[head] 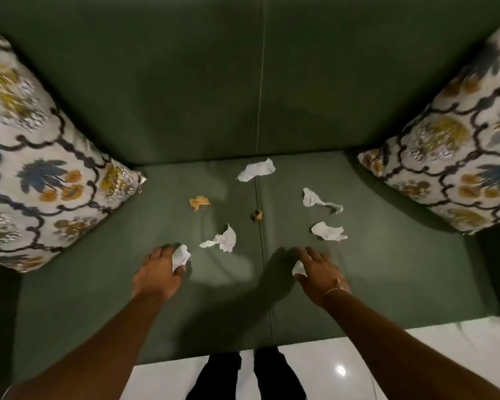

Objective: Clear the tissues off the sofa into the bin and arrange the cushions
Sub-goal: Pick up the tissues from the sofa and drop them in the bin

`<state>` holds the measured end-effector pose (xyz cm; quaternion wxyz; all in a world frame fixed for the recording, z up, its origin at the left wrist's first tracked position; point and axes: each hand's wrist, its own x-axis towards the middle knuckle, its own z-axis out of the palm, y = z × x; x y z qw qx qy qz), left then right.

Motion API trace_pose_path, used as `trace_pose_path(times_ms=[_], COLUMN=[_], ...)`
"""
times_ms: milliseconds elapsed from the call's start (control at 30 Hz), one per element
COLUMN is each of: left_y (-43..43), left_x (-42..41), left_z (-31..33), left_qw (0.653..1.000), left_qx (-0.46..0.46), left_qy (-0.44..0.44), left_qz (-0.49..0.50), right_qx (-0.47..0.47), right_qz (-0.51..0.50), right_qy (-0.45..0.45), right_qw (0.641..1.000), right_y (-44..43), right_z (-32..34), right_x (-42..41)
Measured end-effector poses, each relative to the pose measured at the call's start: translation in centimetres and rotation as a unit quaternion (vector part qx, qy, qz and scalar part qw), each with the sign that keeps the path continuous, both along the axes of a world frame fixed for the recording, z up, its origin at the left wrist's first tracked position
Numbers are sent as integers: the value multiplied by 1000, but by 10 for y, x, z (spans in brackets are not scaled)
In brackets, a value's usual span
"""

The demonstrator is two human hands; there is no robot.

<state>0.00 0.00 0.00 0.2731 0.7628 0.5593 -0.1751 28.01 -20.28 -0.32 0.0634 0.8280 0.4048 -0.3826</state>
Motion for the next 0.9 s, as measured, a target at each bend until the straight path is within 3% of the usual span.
trace_pose_path(times_ms=[100,267,433,600,733,900], left_y=[-17,-28,-21,-22,-20,-25], left_x=[1,-11,4,42,78,101], left_z=[-35,-65,-64,-52,-57,-66], left_qw=[991,983,982,969,980,991], left_qx=[49,171,166,194,135,97], left_qy=[-46,-52,-60,-155,-143,-87], left_qz=[111,53,63,14,-19,-39], right_qx=[5,67,102,238,174,159], right_qz=[-21,-26,-62,-90,-91,-141], right_qy=[-30,-76,-35,-157,-193,-111], right_qw=[999,995,992,954,961,971], right_y=[-9,-23,-21,-10,6,8], right_z=[-32,-56,-50,-36,-47,-73], right_x=[-5,-3,11,32,54,66])
